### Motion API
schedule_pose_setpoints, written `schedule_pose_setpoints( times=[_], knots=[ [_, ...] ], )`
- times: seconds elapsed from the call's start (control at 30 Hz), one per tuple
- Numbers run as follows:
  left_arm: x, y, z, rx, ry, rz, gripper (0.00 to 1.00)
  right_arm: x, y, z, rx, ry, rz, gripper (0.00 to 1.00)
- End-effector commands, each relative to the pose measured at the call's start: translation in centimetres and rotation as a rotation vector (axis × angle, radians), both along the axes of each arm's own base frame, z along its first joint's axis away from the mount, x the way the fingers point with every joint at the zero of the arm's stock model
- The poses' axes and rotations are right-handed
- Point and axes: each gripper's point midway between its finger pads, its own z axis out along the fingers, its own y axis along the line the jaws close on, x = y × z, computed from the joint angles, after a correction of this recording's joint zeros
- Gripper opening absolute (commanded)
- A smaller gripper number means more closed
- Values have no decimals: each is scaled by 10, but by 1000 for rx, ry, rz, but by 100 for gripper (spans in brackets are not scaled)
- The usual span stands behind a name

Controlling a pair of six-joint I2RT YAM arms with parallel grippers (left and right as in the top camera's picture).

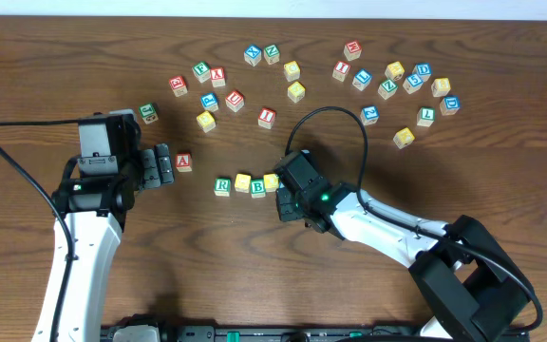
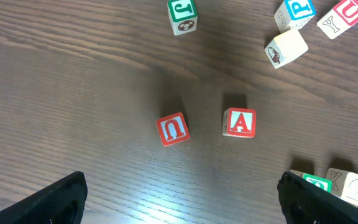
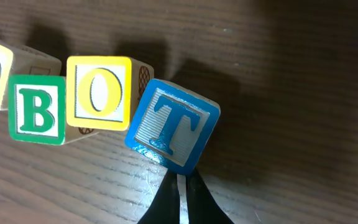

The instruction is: Spell out ROBOT

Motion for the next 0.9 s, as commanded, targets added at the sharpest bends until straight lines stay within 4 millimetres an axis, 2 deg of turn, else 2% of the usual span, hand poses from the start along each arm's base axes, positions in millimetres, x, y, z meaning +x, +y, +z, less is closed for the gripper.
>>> schedule_pose_setpoints(
  times=[0.0,0.87],
  knots=[
    [5,2,11,6,-26,1,96,5,1,1,-17,-29,-3,1],
    [5,2,11,6,-26,1,96,11,3,5,-24,-70,29,1]
  ],
)
